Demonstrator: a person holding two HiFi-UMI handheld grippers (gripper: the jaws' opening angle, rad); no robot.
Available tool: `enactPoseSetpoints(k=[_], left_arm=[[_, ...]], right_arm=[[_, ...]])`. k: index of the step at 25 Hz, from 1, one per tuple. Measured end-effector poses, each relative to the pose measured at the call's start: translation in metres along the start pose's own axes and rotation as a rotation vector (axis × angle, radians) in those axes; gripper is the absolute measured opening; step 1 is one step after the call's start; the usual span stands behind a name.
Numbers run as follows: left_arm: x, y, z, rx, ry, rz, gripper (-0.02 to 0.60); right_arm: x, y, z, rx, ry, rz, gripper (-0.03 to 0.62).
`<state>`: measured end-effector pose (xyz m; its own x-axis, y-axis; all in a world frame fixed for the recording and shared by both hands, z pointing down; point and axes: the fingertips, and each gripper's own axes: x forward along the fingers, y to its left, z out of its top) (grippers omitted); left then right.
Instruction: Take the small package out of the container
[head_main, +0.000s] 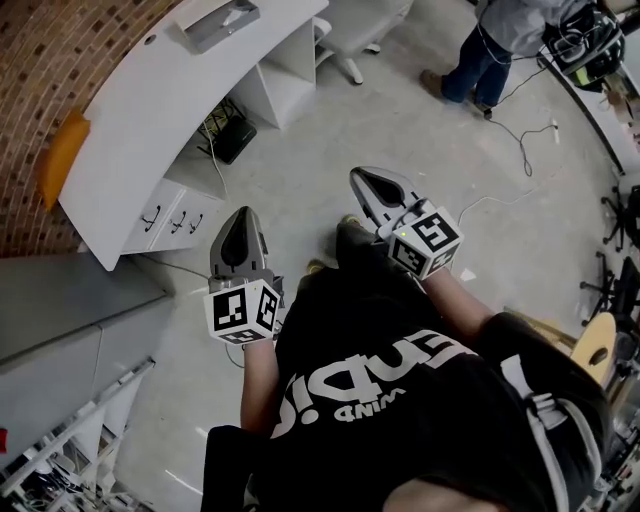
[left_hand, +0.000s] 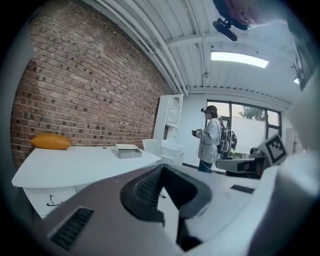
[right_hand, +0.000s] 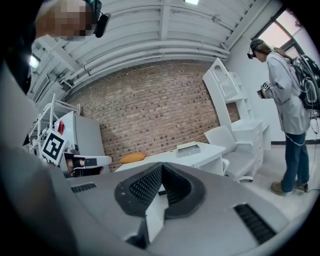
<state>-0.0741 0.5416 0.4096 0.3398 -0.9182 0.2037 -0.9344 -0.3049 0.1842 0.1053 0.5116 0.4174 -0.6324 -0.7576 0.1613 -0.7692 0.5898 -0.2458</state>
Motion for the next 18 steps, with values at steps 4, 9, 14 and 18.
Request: enactPoseSetpoints(k=[4, 9, 14, 18], left_arm=[[0.005, 0.003, -0.003, -0.007, 0.011, -0.024, 0.005], [0.019, 0.008, 0.000, -0.009, 0.005, -0.037, 0.006], [0.034, 0.024, 0.008, -0.004, 0.000, -0.037, 0.006], [0.046, 0.037, 0.012, 0.000, -0.005, -0.038, 0.006]], right_arm=[[0.000, 0.001, -0.002, 0.009, 0.006, -0.026, 0.000], [0.013, -0.005, -0.005, 0.013, 0.015, -0.041, 0.000], [0.039, -0.009, -0.001, 0.010, 0.014, -0.031, 0.000], [0.059, -0.013, 0.000, 0.017, 0.010, -0.028, -0.001]])
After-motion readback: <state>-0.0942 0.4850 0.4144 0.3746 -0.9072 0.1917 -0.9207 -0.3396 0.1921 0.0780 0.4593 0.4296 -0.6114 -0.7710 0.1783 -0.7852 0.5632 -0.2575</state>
